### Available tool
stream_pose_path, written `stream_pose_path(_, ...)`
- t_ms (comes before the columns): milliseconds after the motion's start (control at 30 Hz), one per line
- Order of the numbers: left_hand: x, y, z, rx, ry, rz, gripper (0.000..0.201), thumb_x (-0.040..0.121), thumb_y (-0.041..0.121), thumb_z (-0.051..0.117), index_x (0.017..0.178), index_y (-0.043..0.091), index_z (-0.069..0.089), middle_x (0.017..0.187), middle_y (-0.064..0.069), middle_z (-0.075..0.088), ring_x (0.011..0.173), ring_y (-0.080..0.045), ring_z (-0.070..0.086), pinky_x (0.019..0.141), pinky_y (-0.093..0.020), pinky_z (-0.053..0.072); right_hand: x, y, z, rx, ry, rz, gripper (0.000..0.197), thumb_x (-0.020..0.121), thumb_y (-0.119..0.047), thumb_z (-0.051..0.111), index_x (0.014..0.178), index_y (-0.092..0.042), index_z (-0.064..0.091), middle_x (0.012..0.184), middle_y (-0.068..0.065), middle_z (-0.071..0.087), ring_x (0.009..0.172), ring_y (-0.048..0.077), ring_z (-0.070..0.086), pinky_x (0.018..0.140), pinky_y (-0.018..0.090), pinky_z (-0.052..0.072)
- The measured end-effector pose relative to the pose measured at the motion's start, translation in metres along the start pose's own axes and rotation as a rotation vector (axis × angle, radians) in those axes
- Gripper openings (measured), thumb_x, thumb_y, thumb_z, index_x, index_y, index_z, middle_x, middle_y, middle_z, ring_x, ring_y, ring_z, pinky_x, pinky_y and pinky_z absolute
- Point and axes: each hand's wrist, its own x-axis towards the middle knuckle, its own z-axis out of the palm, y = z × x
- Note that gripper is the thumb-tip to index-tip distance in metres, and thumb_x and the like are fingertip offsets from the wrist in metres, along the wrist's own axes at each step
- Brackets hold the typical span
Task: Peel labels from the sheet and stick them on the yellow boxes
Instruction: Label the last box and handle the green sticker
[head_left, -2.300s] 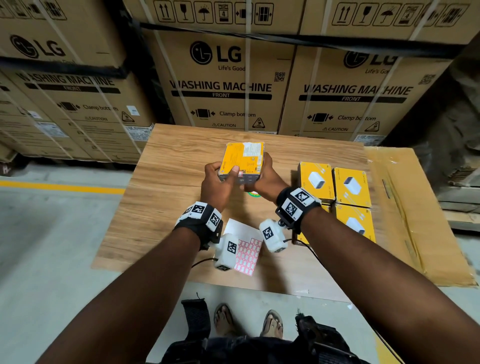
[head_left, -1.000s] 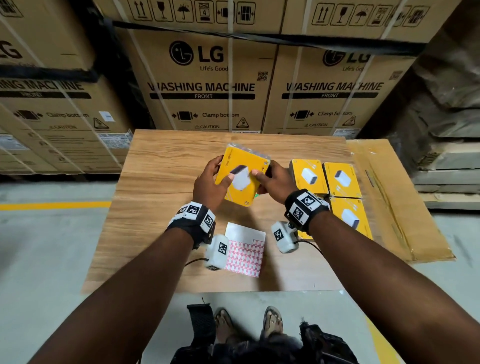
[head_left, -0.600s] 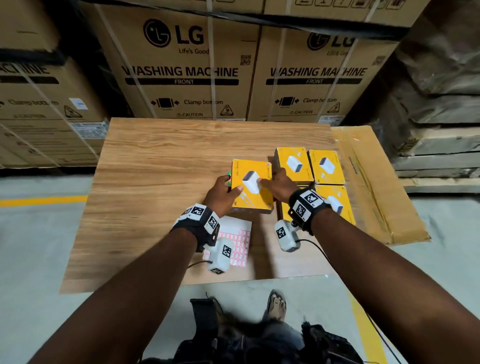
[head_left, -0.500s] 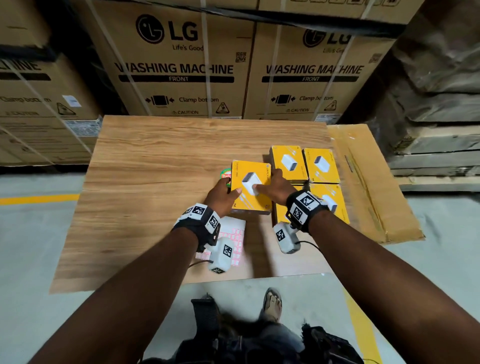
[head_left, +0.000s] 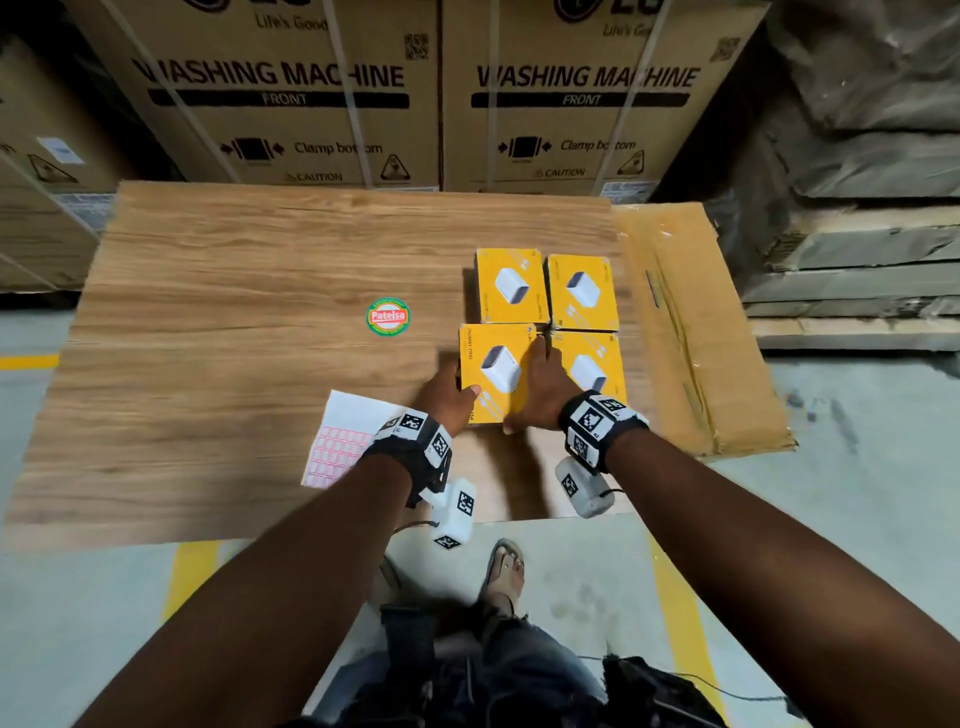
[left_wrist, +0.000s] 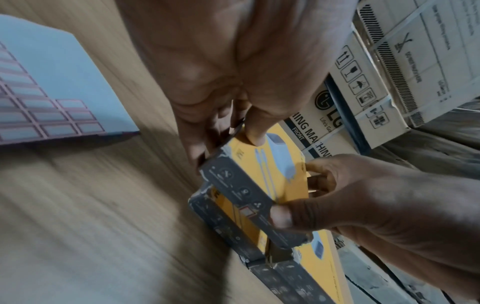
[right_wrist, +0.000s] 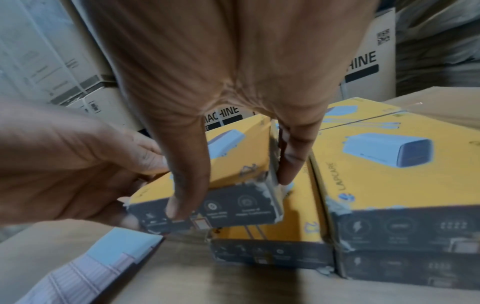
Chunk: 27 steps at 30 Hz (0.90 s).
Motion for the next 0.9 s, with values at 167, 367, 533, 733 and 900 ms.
stream_pose_path(167, 0.009, 0.005, 0.015, 0.001, 0.038, -0.034, 0.037, 0.093, 0.017, 0.054, 0.129, 0.025, 0.054, 0.118, -0.004, 0.068, 0.107, -0.028, 0.063, 0.082, -0.028, 0.044, 0.008, 0.010, 0.003, -0.061, 0.028, -0.049, 0.138, 0.058, -0.027, 0.094, 0.154, -0.003, -0.003, 0.151, 0.025, 0.014, 0.136, 0.044, 0.034, 0.104, 0.046, 0.043)
stream_pose_path(367, 0.009, 0.012, 0.029, 0.055, 0.061, -0.076, 0.039, 0.092, 0.012, 0.053, 0.130, 0.021, 0.053, 0.123, -0.010, 0.064, 0.111, -0.033, 0.058, 0.075, -0.025, 0.035, 0.013, 0.018, 0.008, -0.112, 0.067, -0.074, 0.077, 0.079, -0.028, 0.076, 0.137, -0.002, 0.035, 0.137, 0.023, 0.028, 0.120, 0.042, 0.044, 0.097, 0.043, 0.044)
stream_pose_path(533, 0.011, 0.013, 0.031, 0.083, 0.042, -0.059, 0.050, 0.091, 0.009, 0.052, 0.138, 0.027, 0.048, 0.130, -0.004, 0.061, 0.114, -0.030, 0.057, 0.078, -0.024, 0.036, 0.017, 0.019, 0.006, -0.225, 0.117, -0.094, 0.062, 0.085, -0.032, 0.069, 0.131, 0.000, 0.043, 0.137, 0.020, 0.031, 0.124, 0.038, 0.036, 0.093, 0.045, 0.043)
stream_pose_path(733, 0.010, 0.014, 0.033, 0.076, 0.045, -0.045, 0.054, 0.089, 0.010, 0.052, 0.138, 0.032, 0.046, 0.126, -0.003, 0.063, 0.105, -0.028, 0.060, 0.076, -0.026, 0.040, 0.019, 0.015, 0.006, -0.249, 0.133, -0.090, 0.051, 0.093, -0.037, 0.054, 0.126, 0.002, 0.050, 0.135, 0.018, 0.036, 0.124, 0.035, 0.034, 0.093, 0.047, 0.041)
stream_pose_path(900, 0.009, 0.013, 0.032, 0.207, 0.034, -0.008, 0.053, 0.093, 0.017, 0.054, 0.143, 0.025, 0.039, 0.126, -0.013, 0.062, 0.109, -0.037, 0.059, 0.079, -0.030, 0.043, 0.019, 0.014, 0.010, -0.289, 0.133, -0.077, 0.053, 0.094, -0.038, 0.055, 0.130, -0.001, 0.047, 0.136, 0.017, 0.034, 0.125, 0.034, 0.035, 0.094, 0.046, 0.042)
